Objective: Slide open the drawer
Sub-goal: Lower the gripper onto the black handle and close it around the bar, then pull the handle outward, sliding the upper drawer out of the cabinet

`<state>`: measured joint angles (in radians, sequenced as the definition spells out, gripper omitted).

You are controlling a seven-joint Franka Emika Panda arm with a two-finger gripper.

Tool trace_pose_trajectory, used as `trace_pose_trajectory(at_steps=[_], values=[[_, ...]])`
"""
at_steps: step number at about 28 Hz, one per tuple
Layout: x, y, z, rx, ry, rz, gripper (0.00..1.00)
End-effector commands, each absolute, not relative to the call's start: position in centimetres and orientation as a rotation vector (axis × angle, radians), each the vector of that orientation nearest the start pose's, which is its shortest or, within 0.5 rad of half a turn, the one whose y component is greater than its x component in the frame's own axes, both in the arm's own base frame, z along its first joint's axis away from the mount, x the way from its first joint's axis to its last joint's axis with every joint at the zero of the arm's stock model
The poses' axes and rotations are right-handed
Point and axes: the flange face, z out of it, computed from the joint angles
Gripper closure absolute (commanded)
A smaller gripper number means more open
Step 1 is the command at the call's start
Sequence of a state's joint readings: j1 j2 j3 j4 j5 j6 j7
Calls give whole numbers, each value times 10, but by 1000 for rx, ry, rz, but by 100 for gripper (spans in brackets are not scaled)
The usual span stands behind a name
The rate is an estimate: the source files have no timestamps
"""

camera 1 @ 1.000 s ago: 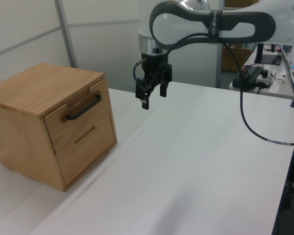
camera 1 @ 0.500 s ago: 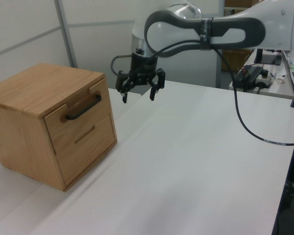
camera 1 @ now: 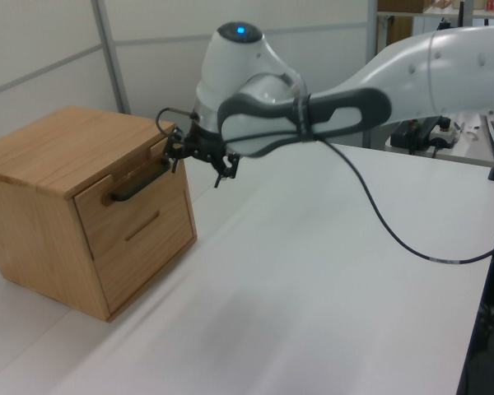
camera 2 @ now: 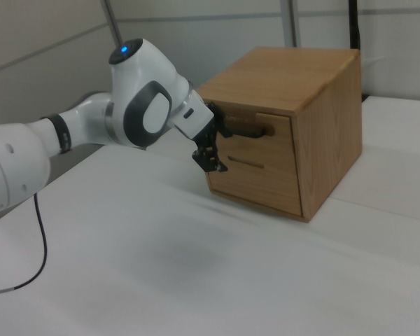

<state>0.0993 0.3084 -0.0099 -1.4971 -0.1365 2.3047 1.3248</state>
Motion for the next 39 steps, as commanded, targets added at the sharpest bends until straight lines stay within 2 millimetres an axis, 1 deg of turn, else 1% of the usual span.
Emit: trace_pose_trajectory(at_steps=[1,3,4,5,10,14,15,17,20,21,24,25,27,29,30,33,34,37,39], values=[[710,74,549,-2254,1594,-777,5],[714,78,546,-2231,1589,-800,5],[717,85,548,-2206,1569,-834,7],[720,87,550,-2193,1561,-855,8],[735,93,543,-2158,1580,-909,10],[740,97,537,-2157,1580,-918,17],[742,98,534,-2162,1580,-917,22],[742,98,534,-2164,1578,-919,32],[743,100,530,-2173,1574,-921,49],[743,105,527,-2186,1566,-924,60],[742,117,520,-2208,1550,-936,75],[743,117,519,-2212,1553,-950,88],[742,118,519,-2208,1556,-960,100],[742,120,520,-2208,1555,-965,100],[741,125,521,-2212,1546,-966,100],[738,132,524,-2215,1537,-964,100],[737,132,526,-2208,1542,-962,100],[732,127,541,-2128,1598,-955,100],[727,128,544,-2116,1612,-944,100]])
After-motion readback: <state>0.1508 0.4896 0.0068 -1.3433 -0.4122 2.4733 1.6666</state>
